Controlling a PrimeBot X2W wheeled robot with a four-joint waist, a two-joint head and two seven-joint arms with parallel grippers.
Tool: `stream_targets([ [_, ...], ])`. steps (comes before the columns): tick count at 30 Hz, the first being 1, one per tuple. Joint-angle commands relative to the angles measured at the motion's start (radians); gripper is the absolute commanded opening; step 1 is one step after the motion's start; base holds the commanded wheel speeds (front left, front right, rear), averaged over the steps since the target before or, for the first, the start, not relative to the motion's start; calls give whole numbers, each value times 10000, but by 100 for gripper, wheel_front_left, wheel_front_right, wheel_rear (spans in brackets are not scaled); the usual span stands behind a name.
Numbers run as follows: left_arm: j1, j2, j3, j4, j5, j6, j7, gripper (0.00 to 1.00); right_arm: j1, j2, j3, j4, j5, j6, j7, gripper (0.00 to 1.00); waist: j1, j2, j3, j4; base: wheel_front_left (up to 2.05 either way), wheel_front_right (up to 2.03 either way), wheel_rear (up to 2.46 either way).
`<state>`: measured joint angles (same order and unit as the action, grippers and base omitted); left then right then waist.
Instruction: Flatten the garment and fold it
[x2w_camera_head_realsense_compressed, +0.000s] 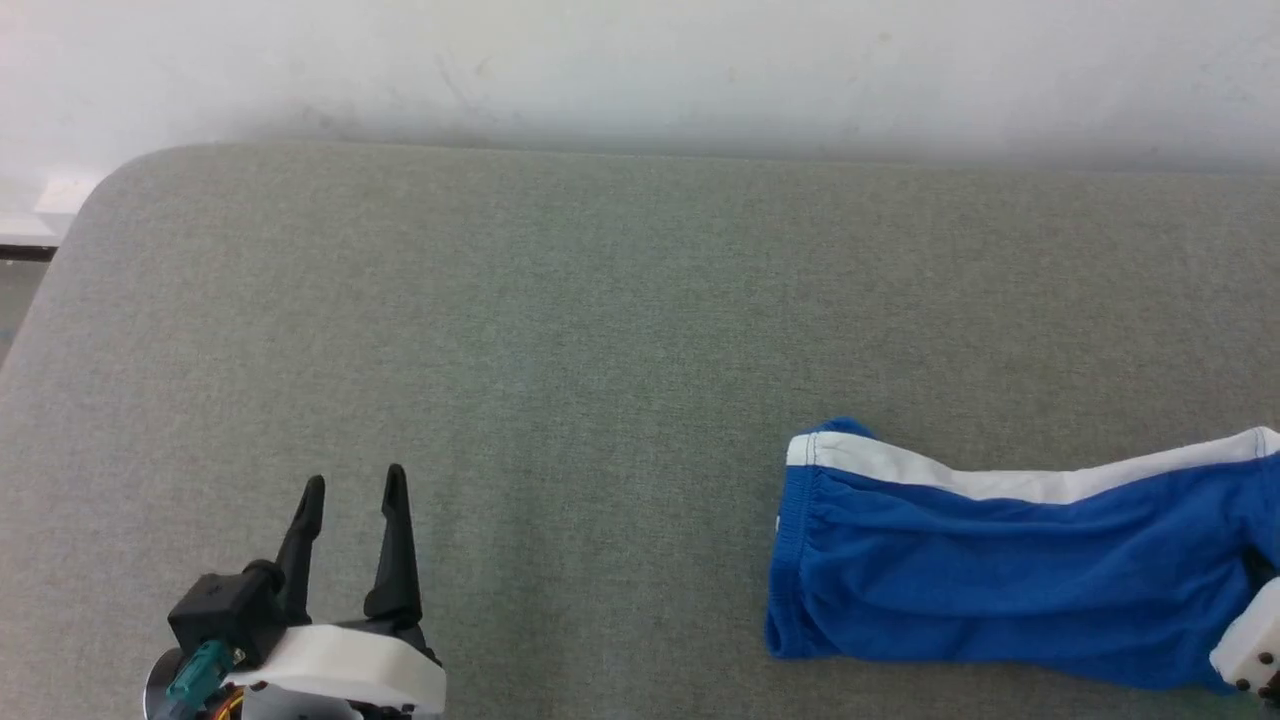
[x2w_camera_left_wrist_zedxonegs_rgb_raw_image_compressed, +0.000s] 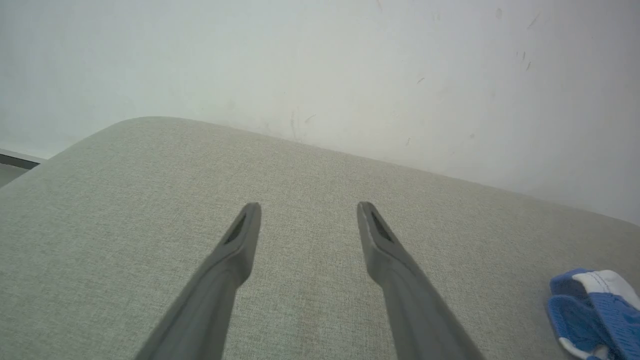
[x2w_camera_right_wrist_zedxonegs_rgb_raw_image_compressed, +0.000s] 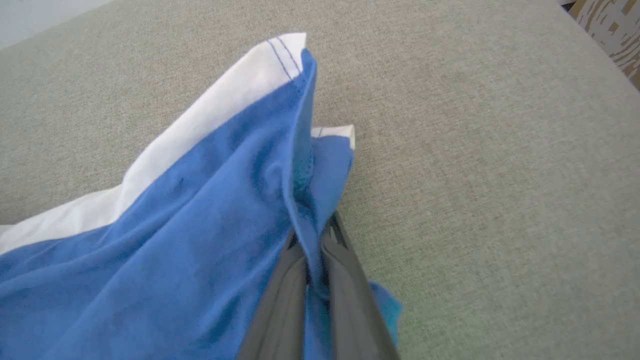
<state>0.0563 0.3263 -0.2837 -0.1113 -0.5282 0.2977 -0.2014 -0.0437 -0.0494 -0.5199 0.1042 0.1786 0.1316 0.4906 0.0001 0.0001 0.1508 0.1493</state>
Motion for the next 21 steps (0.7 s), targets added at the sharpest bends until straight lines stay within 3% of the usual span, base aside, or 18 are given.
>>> stream_targets([
  [1, 48, 72, 13, -28, -22, 67, 13, 100, 38, -8, 107, -149, 52, -9, 48, 0, -1, -1, -35, -83, 0, 0, 0],
  [6, 33, 73, -53, 46, 11, 95, 27, 100, 302, -8, 1404, -814, 849, -9, 259, 0, -1, -1, -162, -222, 0, 0, 0],
  [12, 83, 66, -101, 71, 19, 142, 19, 100, 812, -8, 4004, -2028, 1988, -9, 500, 0, -1, -1, -245, -270, 0, 0, 0],
  [16, -6, 51, -155, 59, 17, 115, 18, 100, 785, -8, 5473, -2562, 2216, -9, 602, 0, -1, -1, -132, -193, 0, 0, 0],
  [21, -176, 5, -250, 130, -11, 20, 14, 100, 460, -8, 6549, -2532, 2434, -9, 552, 0, -1, -1, 67, 46, 0, 0, 0],
])
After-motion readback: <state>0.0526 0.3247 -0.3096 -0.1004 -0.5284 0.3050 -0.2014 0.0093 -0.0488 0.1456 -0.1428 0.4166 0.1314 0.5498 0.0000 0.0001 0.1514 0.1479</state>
